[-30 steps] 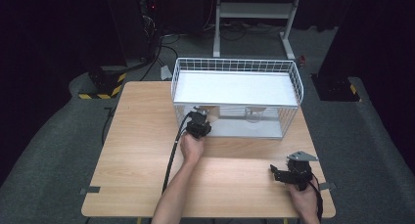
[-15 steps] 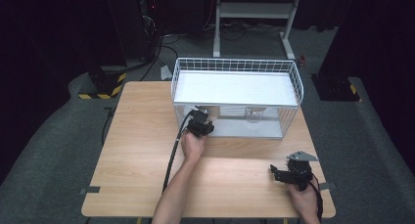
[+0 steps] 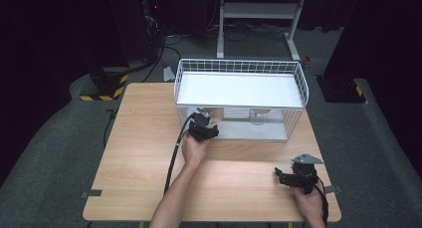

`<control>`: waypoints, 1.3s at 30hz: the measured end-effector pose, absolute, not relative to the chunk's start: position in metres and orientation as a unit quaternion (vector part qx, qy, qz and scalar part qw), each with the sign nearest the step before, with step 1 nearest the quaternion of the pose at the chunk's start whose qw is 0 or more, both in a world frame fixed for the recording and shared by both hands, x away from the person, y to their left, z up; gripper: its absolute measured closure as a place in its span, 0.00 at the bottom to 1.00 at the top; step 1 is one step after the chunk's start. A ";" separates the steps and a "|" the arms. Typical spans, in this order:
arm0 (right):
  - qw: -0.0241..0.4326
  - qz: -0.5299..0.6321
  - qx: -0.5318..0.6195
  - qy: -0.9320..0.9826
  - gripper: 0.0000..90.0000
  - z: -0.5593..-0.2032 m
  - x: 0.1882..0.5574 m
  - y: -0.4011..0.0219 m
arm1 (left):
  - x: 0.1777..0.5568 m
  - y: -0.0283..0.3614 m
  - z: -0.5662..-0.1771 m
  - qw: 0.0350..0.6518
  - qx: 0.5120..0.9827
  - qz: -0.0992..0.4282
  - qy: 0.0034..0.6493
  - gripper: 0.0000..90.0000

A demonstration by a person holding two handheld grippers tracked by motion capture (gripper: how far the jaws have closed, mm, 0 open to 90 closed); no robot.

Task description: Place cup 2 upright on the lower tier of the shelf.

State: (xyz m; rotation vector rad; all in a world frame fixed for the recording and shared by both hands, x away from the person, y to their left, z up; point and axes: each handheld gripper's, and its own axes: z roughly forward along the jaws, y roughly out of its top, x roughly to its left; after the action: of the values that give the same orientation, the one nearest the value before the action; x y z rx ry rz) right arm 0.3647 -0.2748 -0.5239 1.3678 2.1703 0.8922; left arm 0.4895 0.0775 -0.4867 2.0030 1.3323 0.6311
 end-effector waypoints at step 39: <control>0.211 0.321 0.493 0.781 0.18 -0.524 0.365 -0.275 | 0.450 0.096 -0.462 0.386 0.746 0.227 0.492 0.35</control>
State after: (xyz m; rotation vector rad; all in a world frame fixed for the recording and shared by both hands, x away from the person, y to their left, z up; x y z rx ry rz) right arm 0.3645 -0.2748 -0.5239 1.3708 2.1705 0.8912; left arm 0.4499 0.0965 -0.4620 1.8995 1.2534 0.5791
